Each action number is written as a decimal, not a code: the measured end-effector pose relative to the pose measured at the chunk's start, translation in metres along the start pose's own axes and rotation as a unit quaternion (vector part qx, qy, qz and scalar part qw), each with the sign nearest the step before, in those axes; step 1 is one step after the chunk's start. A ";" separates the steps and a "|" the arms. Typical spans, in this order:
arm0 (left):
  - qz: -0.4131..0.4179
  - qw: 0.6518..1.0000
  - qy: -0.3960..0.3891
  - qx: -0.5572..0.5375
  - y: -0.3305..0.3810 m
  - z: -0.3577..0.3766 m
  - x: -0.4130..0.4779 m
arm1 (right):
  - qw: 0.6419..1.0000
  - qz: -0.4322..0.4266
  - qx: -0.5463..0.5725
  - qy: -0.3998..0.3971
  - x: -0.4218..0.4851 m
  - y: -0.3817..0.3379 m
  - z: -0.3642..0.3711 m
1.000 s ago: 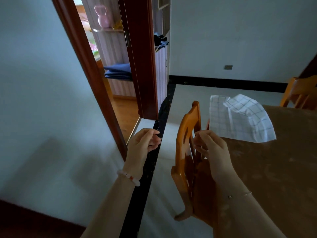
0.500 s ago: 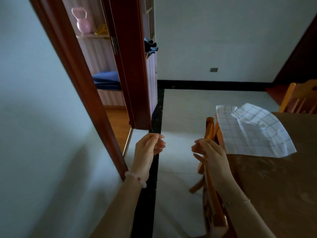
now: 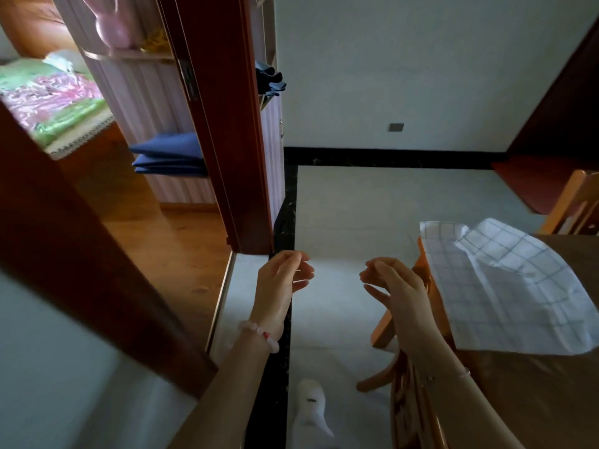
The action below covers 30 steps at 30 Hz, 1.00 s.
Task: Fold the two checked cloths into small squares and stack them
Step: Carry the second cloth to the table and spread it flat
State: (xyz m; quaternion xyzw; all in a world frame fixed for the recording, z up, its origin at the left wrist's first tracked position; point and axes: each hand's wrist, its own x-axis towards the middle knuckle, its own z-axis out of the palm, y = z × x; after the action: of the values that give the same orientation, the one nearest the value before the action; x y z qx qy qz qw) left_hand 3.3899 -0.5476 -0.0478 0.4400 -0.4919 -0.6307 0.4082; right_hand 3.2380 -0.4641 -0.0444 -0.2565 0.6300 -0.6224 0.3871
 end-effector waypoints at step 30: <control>-0.058 0.929 -0.364 0.038 0.045 0.225 0.455 | 0.938 -0.019 0.105 0.330 0.394 -0.057 -0.016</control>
State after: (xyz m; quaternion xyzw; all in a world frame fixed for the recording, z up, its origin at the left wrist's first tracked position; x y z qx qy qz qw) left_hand 3.0509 -0.9281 -0.0441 0.2232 -0.6041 -0.7509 0.1462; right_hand 2.9921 -0.7775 -0.0560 -0.0069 0.6487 -0.7418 0.1700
